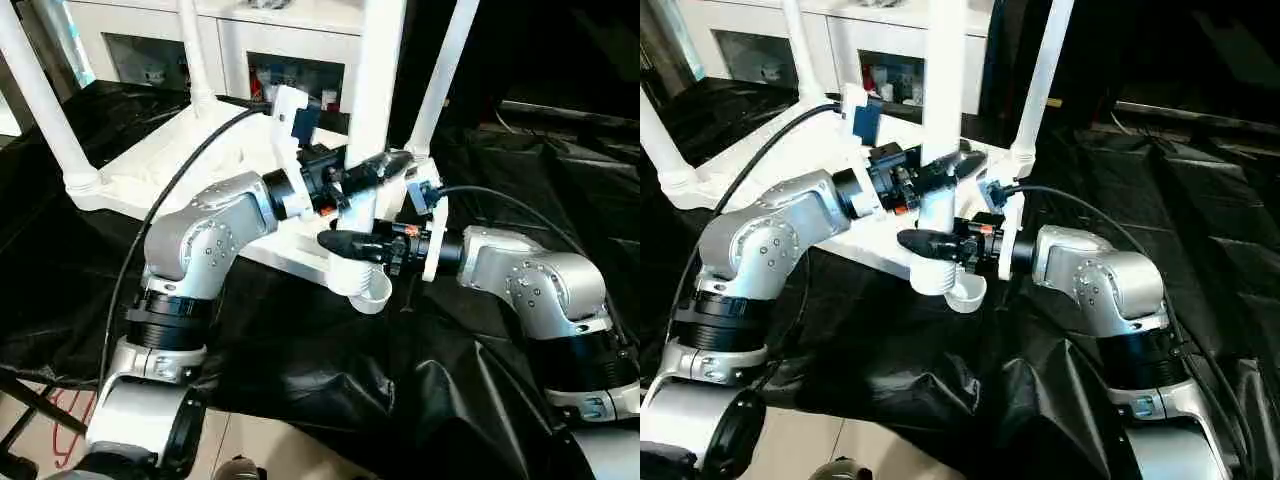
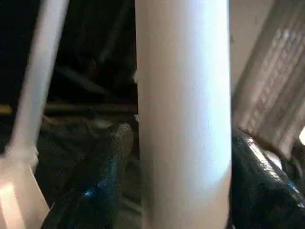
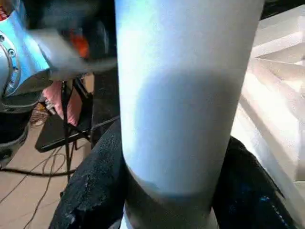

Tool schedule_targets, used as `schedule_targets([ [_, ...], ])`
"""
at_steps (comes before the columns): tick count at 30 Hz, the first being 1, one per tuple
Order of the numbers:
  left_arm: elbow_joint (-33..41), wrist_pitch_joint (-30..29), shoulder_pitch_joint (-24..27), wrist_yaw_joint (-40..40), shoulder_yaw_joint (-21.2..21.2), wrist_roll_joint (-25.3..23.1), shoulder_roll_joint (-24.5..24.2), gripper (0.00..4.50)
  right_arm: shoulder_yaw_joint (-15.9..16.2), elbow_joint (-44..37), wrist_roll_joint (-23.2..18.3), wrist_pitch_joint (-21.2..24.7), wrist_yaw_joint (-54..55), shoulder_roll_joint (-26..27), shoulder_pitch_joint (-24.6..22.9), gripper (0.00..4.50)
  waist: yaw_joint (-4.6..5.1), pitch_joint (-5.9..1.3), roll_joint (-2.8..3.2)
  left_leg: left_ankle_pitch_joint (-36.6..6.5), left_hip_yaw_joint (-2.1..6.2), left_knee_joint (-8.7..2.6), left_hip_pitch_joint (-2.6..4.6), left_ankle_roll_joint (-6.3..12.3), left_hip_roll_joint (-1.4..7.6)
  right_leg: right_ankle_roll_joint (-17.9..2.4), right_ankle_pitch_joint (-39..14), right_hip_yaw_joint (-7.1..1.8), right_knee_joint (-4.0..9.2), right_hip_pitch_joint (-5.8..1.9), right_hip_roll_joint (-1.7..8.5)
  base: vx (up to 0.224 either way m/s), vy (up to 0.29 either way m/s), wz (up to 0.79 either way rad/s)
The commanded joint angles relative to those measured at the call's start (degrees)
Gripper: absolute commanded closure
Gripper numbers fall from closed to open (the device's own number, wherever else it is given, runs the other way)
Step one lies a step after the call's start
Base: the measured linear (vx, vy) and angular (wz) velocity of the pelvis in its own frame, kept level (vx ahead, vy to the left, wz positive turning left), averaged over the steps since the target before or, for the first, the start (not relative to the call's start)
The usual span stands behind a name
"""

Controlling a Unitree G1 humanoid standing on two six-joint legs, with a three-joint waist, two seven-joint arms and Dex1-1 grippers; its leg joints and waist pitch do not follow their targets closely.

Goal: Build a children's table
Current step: Pick table leg

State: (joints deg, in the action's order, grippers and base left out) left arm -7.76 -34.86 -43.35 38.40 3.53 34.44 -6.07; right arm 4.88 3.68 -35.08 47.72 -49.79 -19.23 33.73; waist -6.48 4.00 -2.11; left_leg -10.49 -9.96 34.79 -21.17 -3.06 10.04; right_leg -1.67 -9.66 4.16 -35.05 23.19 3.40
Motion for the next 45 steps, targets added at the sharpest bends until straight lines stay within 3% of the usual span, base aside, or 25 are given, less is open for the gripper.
schedule_targets([
  [1,-0.55,3.45,-2.23,-2.76,5.37,2.92,1.15,1.6,-1.74,-0.43,0.39,-1.83,0.01,-0.03,-0.05,2.57,-0.22,-4.71,-0.37,-6.07,0.93,-3.64,0.33,0.4,2.81,-8.8,-12.57,-2.96,3.96,-3.75,5.17,0.0,0.0,0.0],
  [4,-1.82,7.15,-3.93,-5.16,9.45,5.1,2.7,1.6,-2.29,-0.22,0.34,-2.98,0.37,0.62,-0.14,2.59,-0.27,-4.71,-0.29,-6.42,0.91,-3.57,0.42,0.64,2.74,-9.05,-12.89,-2.92,4.06,-3.63,5.09,0.0,0.0,0.0],
  [6,-3.01,8.24,-5.54,-5.43,13.29,9.03,3.17,1.6,-4.03,1.06,0.72,-4.44,3.19,2.0,0.13,2.59,-0.23,-4.69,-0.32,-6.52,0.94,-3.59,0.42,0.64,2.73,-8.94,-12.98,-2.9,4.05,-3.62,5.08,0.0,0.0,0.0],
  [10,-4.34,11.16,-5.4,-5.26,14.0,7.08,1.81,1.6,-6.81,2.93,0.67,-5.96,7.32,3.89,0.61,2.59,-0.13,-4.76,-0.06,-6.13,0.89,-3.7,0.69,0.18,2.74,-8.55,-12.52,-2.93,3.97,-3.27,4.89,0.0,0.0,0.0],
  [11,-5.46,12.35,-4.34,-4.41,13.3,4.44,-0.04,1.6,-8.95,3.72,0.45,-6.84,10.57,5.18,0.62,2.59,-0.13,-4.76,-0.02,-6.02,0.92,-3.72,0.69,0.24,2.71,-8.41,-12.03,-2.92,3.95,-3.34,4.87,0.0,0.0,0.0],
  [14,-6.32,12.08,-3.26,-3.57,12.19,2.52,-1.77,1.6,-9.13,4.28,2.43,-9.2,12.84,5.41,0.33,2.59,0.0,-4.85,0.18,-5.41,1.02,-3.89,0.79,-0.46,2.92,-8.02,-10.99,-2.91,3.62,-3.3,4.98,0.0,0.0,0.0],
  [17,-11.9,14.68,-1.46,-4.21,2.55,-10.38,-7.68,1.6,-7.67,3.34,4.69,-11.14,14.09,5.8,-1.45,2.59,0.12,-4.81,0.63,-6.89,1.03,-4.1,0.99,-1.03,2.83,-6.6,-11.68,-3.02,3.8,-3.19,4.8,0.0,0.0,0.0],
  [19,-13.51,15.2,-1.58,-5.38,0.81,-12.73,-8.24,1.6,-6.86,2.51,5.23,-11.64,13.69,5.9,-2.1,2.59,0.05,-4.79,0.66,-7.57,1.16,-4.25,1.04,-1.42,2.92,-5.36,-11.81,-3.13,3.83,-3.23,4.78,0.0,0.0,0.0],
  [20,-15.92,14.76,-2.72,-8.51,0.05,-14.19,-7.53,1.6,-5.99,1.34,5.88,-12.35,13.63,6.35,-2.83,2.59,0.04,-4.8,0.68,-7.39,1.18,-4.27,0.94,-1.64,3.01,-6.06,-10.49,-3.13,3.73,-3.35,4.92,0.0,0.0,0.0],
  [21,-16.32,14.68,-2.95,-9.08,-0.01,-14.37,-7.35,1.6,-5.87,1.17,5.94,-12.4,13.62,6.43,-2.93,2.59,-0.02,-4.88,0.87,-7.37,1.25,-4.2,0.93,-1.95,3.05,-6.64,-9.51,-3.11,3.45,-3.38,4.97,0.0,0.0,0.0],
  [22,-17.93,14.96,-4.69,-10.56,-0.2,-14.88,-5.63,1.6,-4.65,0.24,6.56,-12.68,13.27,6.7,-3.35,2.59,0.15,-4.92,0.59,-7.23,1.17,-4.15,0.74,-1.77,2.91,-7.67,-8.32,-3.08,3.47,-3.56,5.02,0.0,0.0,0.0],
  [26,-17.29,15.09,-6.51,-8.32,-1.76,-14.43,-2.72,1.6,-2.41,0.12,7.96,-13.89,13.27,6.71,-3.71,2.59,-0.18,-4.85,0.39,-6.88,1.1,-3.98,0.65,-0.95,2.96,-9.83,-8.31,-3.14,3.51,-3.64,5.38,0.0,0.0,0.0],
  [29,-12.27,12.63,-7.29,-4.77,-1.72,-8.59,1.15,1.6,-0.61,1.0,10.38,-16.53,13.06,6.39,-4.03,2.59,-0.16,-4.73,0.32,-7.33,0.96,-3.86,0.56,-0.6,2.95,-11.1,-8.68,-3.15,3.61,-3.63,5.48,0.0,0.0,0.0],
  [30,-12.27,12.63,-7.29,-4.77,-1.72,-8.59,1.15,1.6,-0.61,1.0,10.38,-16.53,13.06,6.39,-4.03,2.59,-0.18,-4.74,0.25,-7.59,0.96,-3.83,0.64,-0.68,3.04,-11.35,-8.88,-3.15,3.5,-3.67,5.59,0.0,0.0,0.0],
  [32,-10.03,11.54,-7.15,-2.62,-1.78,-6.15,1.86,1.6,-0.2,0.88,11.4,-18.57,12.17,6.33,-4.73,2.59,-0.07,-4.67,0.16,-7.63,0.9,-3.79,0.47,-0.14,2.83,-10.91,-9.92,-3.14,3.72,-3.7,5.37,0.0,0.0,0.0],
  [36,-9.7,11.4,-7.04,-1.9,-1.75,-6.04,1.97,1.6,-0.32,0.78,11.7,-18.83,12.19,6.39,-5.08,2.59,0.12,-4.57,0.24,-8.53,1.0,-3.89,0.58,0.34,2.85,-9.74,-12.56,-3.04,4.1,-3.62,5.19,0.0,0.0,0.0],
  [37,-9.16,11.88,-6.67,-0.61,-2.11,-6.14,1.74,1.6,-0.37,0.81,11.72,-18.87,12.36,6.38,-5.14,2.59,0.14,-4.58,0.58,-8.71,1.04,-3.9,0.66,0.31,2.85,-9.37,-13.16,-3.05,4.18,-3.56,5.17,0.0,0.0,0.0],
  [40,-8.8,12.33,-6.21,-0.26,-2.41,-7.23,1.17,1.6,-0.62,1.19,11.87,-18.78,13.35,6.51,-5.03,2.59,0.21,-4.65,0.49,-8.59,1.1,-3.99,0.74,0.05,3.0,-9.39,-12.28,-3.05,4.07,-3.46,5.06,0.0,0.0,0.0],
  [41,-10.4,12.29,-6.69,-3.4,-1.34,-8.38,1.0,1.6,-1.05,1.86,11.87,-18.78,14.14,6.71,-4.71,2.59,0.26,-4.68,0.21,-8.33,1.06,-3.96,0.68,0.04,2.98,-9.58,-11.34,-3.04,3.95,-3.51,5.01,0.0,0.0,0.0],
  [43,-13.46,14.46,-7.24,-6.22,-1.23,-11.47,-0.59,1.6,-2.35,3.35,12.45,-19.06,16.14,7.22,-4.01,2.59,0.28,-4.67,0.42,-8.2,1.06,-3.96,0.71,0.13,2.93,-9.63,-10.93,-3.06,3.98,-3.45,5.02,0.0,0.0,0.0],
  [45,-16.2,17.23,-7.43,-7.69,-2.75,-15.83,-3.03,1.6,-3.72,4.56,12.84,-18.84,18.18,7.53,-3.47,2.59,0.37,-4.63,0.07,-8.59,1.09,-4.07,0.65,-0.03,2.74,-7.98,-12.88,-3.07,4.4,-3.46,4.92,0.0,0.0,0.0],
])
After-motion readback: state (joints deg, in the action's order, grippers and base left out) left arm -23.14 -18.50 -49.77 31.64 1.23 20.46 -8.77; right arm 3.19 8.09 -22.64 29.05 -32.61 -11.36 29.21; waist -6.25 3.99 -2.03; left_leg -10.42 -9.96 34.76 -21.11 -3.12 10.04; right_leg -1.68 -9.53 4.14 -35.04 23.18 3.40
